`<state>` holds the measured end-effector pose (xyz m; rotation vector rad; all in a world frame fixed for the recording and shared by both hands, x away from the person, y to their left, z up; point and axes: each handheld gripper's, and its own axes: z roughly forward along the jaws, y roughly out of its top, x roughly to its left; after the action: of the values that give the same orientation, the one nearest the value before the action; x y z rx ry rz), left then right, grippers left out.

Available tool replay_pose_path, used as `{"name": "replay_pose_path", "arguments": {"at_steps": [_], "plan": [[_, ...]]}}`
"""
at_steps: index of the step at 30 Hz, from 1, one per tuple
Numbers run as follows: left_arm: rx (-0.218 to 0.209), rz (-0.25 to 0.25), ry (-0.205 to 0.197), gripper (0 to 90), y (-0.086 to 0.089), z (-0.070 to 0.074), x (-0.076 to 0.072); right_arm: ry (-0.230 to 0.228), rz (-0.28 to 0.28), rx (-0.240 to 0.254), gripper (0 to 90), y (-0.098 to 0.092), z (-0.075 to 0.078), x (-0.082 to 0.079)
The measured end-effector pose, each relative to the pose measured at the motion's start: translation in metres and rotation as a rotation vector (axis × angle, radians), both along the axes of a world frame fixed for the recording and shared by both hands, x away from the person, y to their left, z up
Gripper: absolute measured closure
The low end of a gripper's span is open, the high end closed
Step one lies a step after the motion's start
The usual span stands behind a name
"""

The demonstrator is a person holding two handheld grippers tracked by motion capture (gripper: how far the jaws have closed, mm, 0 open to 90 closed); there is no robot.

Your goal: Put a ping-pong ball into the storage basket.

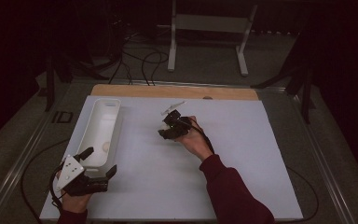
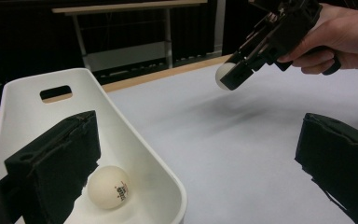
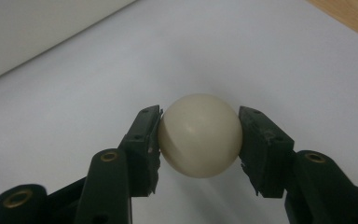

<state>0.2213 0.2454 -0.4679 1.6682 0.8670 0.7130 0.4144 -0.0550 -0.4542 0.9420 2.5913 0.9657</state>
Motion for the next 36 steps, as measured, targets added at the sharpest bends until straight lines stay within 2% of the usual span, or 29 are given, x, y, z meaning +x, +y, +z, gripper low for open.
{"name": "replay_pose_path", "arguments": {"at_steps": [27, 36], "plan": [[-0.003, 0.003, 0.0, 0.0, 0.001, 0.0, 0.0, -0.038, 0.057, 0.018, 50.4, 0.018, 0.024, -0.004], [-0.001, 0.0, 0.0, 0.0, 0.0, 0.0, 0.001, -0.038, 0.068, 0.031, 50.4, 0.026, 0.029, -0.006]]}}
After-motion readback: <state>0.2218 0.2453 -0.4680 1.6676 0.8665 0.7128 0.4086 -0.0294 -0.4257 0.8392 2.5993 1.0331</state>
